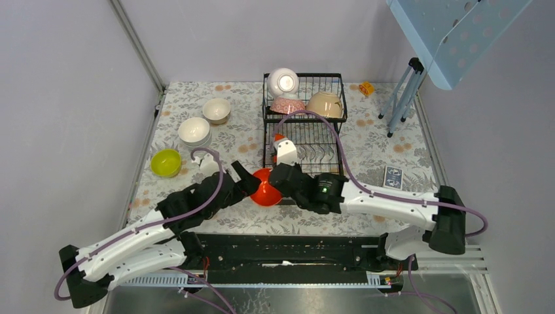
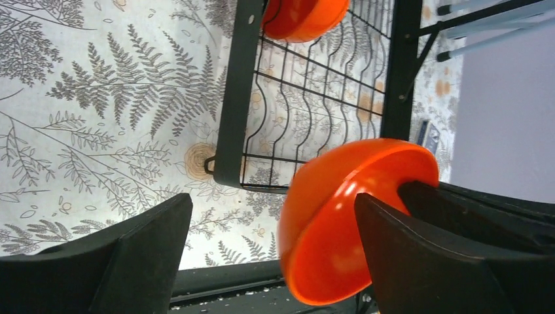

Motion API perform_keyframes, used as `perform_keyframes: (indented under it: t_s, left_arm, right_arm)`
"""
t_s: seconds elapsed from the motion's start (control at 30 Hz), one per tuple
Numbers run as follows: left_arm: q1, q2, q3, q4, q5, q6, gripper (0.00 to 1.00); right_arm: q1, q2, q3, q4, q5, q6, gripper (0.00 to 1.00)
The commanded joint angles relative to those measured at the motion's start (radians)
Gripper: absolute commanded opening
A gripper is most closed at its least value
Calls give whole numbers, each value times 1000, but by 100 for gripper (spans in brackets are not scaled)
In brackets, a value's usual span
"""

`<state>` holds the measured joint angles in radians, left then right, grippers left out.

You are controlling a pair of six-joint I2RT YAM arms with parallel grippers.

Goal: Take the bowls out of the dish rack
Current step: Place the bowl at the center of the board.

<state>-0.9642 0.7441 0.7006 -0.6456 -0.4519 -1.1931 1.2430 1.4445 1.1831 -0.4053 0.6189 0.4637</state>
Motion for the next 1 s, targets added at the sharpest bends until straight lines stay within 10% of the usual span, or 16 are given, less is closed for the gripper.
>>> perform_keyframes:
  t_s: [0.0, 0.43, 0.97]
  left_arm:
    - [-1, -82, -27, 62, -23, 44, 99]
    - [0, -275, -204, 66, -133, -51, 99]
    - [-1, -180, -259, 112, -147, -149, 99]
  right_arm:
    - [-1, -152, -17, -87, 83, -25, 0]
    - [-565, -496, -270, -105, -18, -113, 0]
    - [-996, -381, -335, 67, -40, 369, 0]
